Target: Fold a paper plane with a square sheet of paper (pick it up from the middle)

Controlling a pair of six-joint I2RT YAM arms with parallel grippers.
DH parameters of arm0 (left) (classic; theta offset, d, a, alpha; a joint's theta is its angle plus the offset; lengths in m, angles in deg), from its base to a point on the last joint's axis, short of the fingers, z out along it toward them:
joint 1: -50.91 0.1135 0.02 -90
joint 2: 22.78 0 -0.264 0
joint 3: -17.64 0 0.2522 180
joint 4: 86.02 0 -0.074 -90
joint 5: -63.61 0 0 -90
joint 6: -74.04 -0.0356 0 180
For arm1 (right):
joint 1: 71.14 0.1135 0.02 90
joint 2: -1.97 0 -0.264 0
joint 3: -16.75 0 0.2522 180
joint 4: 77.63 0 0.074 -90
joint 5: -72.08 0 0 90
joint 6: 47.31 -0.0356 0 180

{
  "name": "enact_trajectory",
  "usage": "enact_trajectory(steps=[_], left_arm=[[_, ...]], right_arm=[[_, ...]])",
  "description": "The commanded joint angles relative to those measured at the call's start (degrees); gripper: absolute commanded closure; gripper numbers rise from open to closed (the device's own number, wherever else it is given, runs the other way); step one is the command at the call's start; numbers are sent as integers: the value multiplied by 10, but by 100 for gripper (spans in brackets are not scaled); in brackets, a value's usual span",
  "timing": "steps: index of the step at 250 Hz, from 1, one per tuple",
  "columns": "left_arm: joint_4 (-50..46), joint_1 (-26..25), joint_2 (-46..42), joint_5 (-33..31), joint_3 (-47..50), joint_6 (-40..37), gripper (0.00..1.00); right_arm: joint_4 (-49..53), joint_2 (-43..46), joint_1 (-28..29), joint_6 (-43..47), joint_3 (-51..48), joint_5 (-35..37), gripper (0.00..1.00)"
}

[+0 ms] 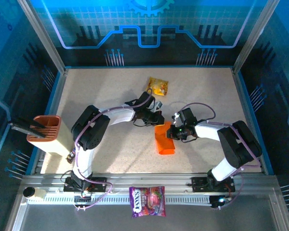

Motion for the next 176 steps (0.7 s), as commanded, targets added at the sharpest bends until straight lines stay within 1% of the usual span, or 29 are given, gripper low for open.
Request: enact_trajectory(steps=[1,43,67,125,148,176], left_arm=[[6,7,5,14,22,-5,100],[3,35,47,12,17,-11,100],[-3,51,64,-1,9,-18,100],[-12,86,61,-43,4,-9,100],[-31,89,59,-68,-8,-9,100],[-25,91,58,-76,-11,3,100]], right_arm=[[62,-11,-11,-1,-24,45,100],[61,-9,-12,-2,-26,47,100],[61,-9,-12,-3,-26,45,100],[58,-5,-12,-4,-29,45,100],[58,-6,-12,-4,-30,45,100],[55,-6,-12,-5,-31,44,100]])
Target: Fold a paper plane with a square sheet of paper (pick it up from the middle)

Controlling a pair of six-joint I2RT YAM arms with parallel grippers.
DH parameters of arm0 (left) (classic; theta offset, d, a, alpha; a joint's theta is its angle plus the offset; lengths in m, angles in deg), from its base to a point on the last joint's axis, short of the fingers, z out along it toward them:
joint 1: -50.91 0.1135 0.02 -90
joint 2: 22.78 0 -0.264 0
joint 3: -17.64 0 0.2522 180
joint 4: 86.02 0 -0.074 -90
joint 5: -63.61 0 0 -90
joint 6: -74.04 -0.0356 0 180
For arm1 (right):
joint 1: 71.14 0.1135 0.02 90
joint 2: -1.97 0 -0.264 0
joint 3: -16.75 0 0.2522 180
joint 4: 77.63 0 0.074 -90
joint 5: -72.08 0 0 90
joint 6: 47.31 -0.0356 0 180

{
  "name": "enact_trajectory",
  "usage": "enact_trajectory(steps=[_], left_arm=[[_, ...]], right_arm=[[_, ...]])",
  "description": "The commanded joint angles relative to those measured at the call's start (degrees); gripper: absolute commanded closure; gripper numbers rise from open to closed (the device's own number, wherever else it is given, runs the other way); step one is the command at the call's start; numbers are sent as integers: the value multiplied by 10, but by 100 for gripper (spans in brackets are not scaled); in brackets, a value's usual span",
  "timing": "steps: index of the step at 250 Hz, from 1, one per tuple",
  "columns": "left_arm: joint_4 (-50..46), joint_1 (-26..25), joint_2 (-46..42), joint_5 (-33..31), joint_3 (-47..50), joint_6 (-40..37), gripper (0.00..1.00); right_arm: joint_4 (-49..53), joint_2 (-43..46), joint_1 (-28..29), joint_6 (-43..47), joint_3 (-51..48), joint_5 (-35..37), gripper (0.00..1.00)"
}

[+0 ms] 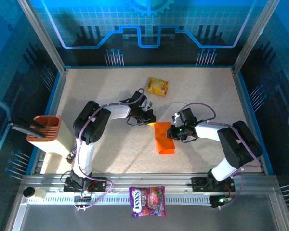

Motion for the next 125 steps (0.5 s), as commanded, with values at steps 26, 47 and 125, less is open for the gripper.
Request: enact_trajectory(steps=[26,47,125], left_arm=[[-14,18,-2,-66,-11,21,100],[-14,14,-24,-67,-8,25,100],[1,-51,-138,-74,64,42,100]], right_arm=[[64,-7,-12,-6,-28,41,100],[61,-4,-11,-8,-30,40,100],[53,-1,-11,-13,-37,44,100]])
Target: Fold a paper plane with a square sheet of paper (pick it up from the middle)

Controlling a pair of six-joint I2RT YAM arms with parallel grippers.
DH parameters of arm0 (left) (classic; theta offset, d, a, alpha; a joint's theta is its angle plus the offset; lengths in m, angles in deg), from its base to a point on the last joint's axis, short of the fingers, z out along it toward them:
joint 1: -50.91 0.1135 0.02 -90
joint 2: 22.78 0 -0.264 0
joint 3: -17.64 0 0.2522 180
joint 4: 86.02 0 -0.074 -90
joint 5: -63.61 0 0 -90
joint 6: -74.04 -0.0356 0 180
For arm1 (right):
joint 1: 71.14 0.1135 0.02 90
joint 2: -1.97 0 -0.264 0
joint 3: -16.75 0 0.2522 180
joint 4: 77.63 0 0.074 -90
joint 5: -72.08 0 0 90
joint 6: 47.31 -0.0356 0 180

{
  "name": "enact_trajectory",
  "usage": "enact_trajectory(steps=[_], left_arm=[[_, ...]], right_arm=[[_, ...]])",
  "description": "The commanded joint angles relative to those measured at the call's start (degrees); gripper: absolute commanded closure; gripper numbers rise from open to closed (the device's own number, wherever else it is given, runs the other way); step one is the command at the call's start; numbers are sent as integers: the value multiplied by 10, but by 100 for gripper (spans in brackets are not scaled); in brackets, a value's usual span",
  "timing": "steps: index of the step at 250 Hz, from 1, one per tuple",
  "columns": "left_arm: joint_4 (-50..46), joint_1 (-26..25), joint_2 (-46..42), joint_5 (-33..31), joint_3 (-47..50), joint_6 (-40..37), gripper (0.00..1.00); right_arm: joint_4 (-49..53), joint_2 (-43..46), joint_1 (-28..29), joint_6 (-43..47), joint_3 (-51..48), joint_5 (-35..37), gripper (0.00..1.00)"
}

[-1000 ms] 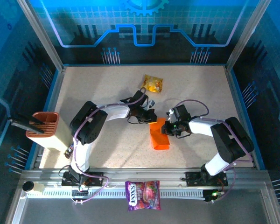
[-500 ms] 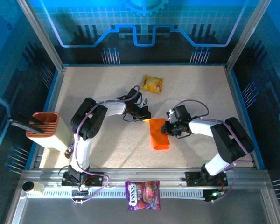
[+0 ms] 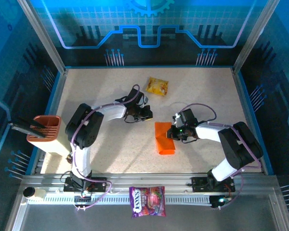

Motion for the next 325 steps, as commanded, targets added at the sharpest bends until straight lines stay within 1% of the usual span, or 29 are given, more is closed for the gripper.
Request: enact_trajectory(steps=[1,17,39,57,83,99,149,197,219,236,253,285,307,325], left_arm=[[4,-43,-47,-2,27,12,100],[9,-61,-53,15,41,18,100],[49,-78,-49,65,66,35,100],[60,-92,-42,90,72,40,100],[31,-110,-29,89,61,23,100],[41,-111,-22,97,67,29,100],[35,-111,-1,84,91,14,100],[22,-110,-2,32,150,-18,100],[22,-110,-5,9,174,-21,100],[22,-110,-15,4,185,-19,100],[19,-111,-38,-3,188,-15,100],[-22,-119,-87,-18,159,-18,100],[-13,-130,-106,-9,147,1,100],[14,-139,-104,8,144,26,100]], right_arm=[[62,-10,-11,-4,-26,43,100],[63,-8,-11,-4,-26,45,100],[63,-8,-11,-5,-27,48,100],[63,-7,-12,-6,-27,49,100],[63,-6,-11,-5,-27,50,100],[64,-6,-11,-5,-27,51,100],[66,-9,-11,-5,-26,52,100],[66,-8,-11,-6,-25,52,100],[65,-7,-12,-7,-26,52,100],[66,-7,-12,-7,-26,52,100],[66,-7,-13,-7,-26,52,100],[65,-8,-12,-6,-26,52,100],[65,-8,-13,-7,-26,53,100],[67,-10,-12,-7,-25,54,100]])
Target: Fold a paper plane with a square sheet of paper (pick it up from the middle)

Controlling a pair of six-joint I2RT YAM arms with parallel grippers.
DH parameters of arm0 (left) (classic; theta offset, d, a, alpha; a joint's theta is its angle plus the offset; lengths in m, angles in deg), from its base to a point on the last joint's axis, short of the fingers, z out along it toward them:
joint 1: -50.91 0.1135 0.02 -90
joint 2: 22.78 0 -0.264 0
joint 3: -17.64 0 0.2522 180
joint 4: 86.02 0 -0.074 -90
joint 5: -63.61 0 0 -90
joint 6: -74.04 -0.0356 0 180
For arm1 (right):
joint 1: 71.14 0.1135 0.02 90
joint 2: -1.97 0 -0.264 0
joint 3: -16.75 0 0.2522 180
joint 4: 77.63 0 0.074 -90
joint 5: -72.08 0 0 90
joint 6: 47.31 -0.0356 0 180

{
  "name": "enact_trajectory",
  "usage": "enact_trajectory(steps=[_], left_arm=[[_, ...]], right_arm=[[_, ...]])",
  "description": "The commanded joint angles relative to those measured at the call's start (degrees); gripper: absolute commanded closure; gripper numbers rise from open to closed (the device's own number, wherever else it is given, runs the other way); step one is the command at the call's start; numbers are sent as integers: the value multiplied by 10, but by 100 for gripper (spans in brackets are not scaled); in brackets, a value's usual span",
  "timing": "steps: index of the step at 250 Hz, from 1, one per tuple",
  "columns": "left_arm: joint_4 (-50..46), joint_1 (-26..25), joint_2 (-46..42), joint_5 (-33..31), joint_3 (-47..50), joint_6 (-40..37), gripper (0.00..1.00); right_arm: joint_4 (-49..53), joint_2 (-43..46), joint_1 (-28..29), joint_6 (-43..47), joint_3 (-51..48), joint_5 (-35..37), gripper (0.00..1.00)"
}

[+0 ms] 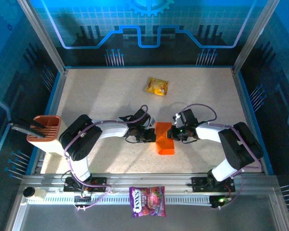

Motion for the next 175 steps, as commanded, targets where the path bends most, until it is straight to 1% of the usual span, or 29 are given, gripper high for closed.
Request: enact_trajectory(steps=[1,20,47,75,99,138,175], left_arm=[[-8,-18,-19,4,-17,25,100],[25,-27,-7,22,-17,50,100],[53,-35,4,18,-14,69,100],[62,-36,23,34,-13,76,100],[60,-37,33,34,0,69,100],[17,-37,40,12,37,32,100],[7,-38,17,-17,92,17,100]], right_arm=[[70,-13,-11,-4,-21,54,100],[69,-9,-12,-5,-22,54,100],[68,-8,-11,-5,-24,54,100],[68,-8,-11,-5,-24,53,100],[68,-8,-11,-5,-24,53,100],[69,-7,-12,-5,-24,53,100],[67,-12,-12,-4,-23,52,100]])
